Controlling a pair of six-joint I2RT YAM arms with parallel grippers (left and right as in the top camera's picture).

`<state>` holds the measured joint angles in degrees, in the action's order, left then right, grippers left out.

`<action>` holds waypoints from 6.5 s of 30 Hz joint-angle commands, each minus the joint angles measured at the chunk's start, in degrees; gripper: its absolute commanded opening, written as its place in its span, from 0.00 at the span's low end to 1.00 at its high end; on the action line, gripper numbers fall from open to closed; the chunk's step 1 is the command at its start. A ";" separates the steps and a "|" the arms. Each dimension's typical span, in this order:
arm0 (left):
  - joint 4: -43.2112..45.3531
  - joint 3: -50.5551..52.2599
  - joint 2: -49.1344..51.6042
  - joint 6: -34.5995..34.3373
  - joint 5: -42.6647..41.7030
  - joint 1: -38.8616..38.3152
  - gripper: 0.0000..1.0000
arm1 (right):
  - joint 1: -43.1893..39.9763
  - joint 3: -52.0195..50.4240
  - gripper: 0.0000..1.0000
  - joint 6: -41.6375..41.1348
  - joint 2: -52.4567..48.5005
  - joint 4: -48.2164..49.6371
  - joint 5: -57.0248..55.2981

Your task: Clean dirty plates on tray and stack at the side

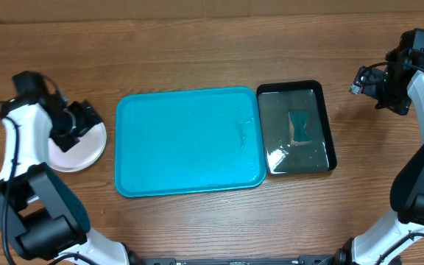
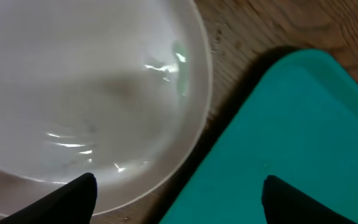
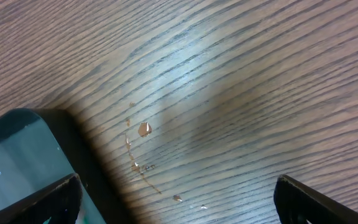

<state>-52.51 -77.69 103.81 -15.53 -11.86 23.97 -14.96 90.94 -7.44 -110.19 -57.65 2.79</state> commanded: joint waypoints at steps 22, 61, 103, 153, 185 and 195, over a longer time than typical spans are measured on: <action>0.33 0.17 -0.04 1.38 -1.25 -14.16 1.00 | -0.17 0.20 1.00 -0.07 0.79 0.31 0.28; 0.33 0.17 -0.04 1.38 -1.25 -14.16 1.00 | 23.74 0.15 1.00 -0.07 47.39 0.26 0.28; 0.33 0.17 -0.04 1.38 -1.25 -14.16 1.00 | 19.58 -88.37 1.00 2.80 109.98 74.66 7.30; 0.35 0.17 -0.04 1.38 -1.25 -14.16 1.00 | 19.71 -90.49 1.00 2.95 110.03 53.09 0.70; 0.33 0.28 -30.01 1.38 -1.09 -31.08 1.00 | 19.71 -90.49 1.00 2.95 110.03 53.09 0.70; -0.42 2.43 -43.28 2.25 1.90 -30.21 1.00 | 19.71 -90.49 1.00 2.95 110.03 53.09 0.70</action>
<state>-52.42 -76.77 64.18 -14.55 -12.16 -6.63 4.95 1.06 -4.27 -0.80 -4.84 4.05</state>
